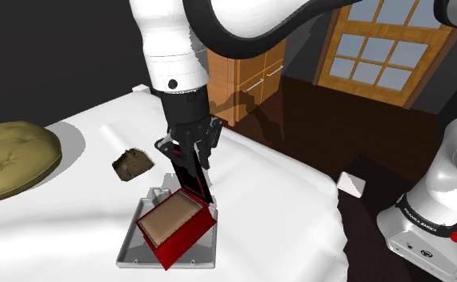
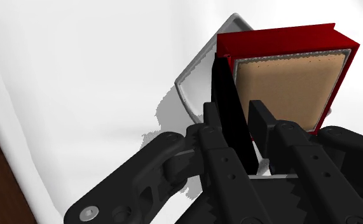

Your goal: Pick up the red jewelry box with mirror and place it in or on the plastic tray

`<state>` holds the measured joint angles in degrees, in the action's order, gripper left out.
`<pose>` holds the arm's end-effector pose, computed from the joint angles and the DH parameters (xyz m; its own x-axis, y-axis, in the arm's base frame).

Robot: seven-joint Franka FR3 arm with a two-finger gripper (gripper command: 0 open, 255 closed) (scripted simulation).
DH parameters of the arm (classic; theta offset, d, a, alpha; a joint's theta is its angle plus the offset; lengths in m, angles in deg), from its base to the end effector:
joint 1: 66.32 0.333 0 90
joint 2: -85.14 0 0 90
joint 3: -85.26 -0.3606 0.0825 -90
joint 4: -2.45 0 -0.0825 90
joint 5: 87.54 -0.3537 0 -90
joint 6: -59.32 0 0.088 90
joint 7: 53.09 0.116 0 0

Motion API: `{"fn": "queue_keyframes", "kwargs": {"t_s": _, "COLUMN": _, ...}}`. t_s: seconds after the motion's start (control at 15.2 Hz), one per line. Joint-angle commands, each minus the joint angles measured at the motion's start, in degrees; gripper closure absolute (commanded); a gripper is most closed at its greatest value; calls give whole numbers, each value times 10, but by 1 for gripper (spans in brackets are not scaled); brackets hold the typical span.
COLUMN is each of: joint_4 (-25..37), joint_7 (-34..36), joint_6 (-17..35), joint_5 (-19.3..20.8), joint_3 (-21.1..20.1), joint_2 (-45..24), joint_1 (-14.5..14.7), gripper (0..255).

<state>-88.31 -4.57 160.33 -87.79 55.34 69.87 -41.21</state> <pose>0.3777 0.4774 0.5367 0.9852 0.1031 -0.1367 0.0971 -0.9940 -0.0500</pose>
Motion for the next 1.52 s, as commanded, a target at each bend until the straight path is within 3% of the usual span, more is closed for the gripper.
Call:
{"fn": "queue_keyframes", "kwargs": {"t_s": 0.0, "joint_4": -15, "joint_7": -2, "joint_6": 16, "joint_5": 0, "joint_3": 0, "joint_2": 1, "joint_1": -1, "gripper": 255}}
{"fn": "queue_keyframes", "kwargs": {"t_s": 0.59, "joint_4": -25, "joint_7": -2, "joint_6": 27, "joint_5": 0, "joint_3": 1, "joint_2": 0, "joint_1": -1, "gripper": 255}}
{"fn": "queue_keyframes", "kwargs": {"t_s": 0.66, "joint_4": -25, "joint_7": -2, "joint_6": 27, "joint_5": 0, "joint_3": 1, "joint_2": 0, "joint_1": -1, "gripper": 0}}
{"fn": "queue_keyframes", "kwargs": {"t_s": 0.99, "joint_4": -25, "joint_7": -2, "joint_6": 27, "joint_5": 0, "joint_3": 1, "joint_2": 0, "joint_1": -1, "gripper": 0}}
{"fn": "queue_keyframes", "kwargs": {"t_s": 1.25, "joint_4": 53, "joint_7": -1, "joint_6": -48, "joint_5": 2, "joint_3": 1, "joint_2": -4, "joint_1": 0, "gripper": 0}}
{"fn": "queue_keyframes", "kwargs": {"t_s": 1.45, "joint_4": 53, "joint_7": -1, "joint_6": -48, "joint_5": 2, "joint_3": 1, "joint_2": -4, "joint_1": 0, "gripper": 0}}
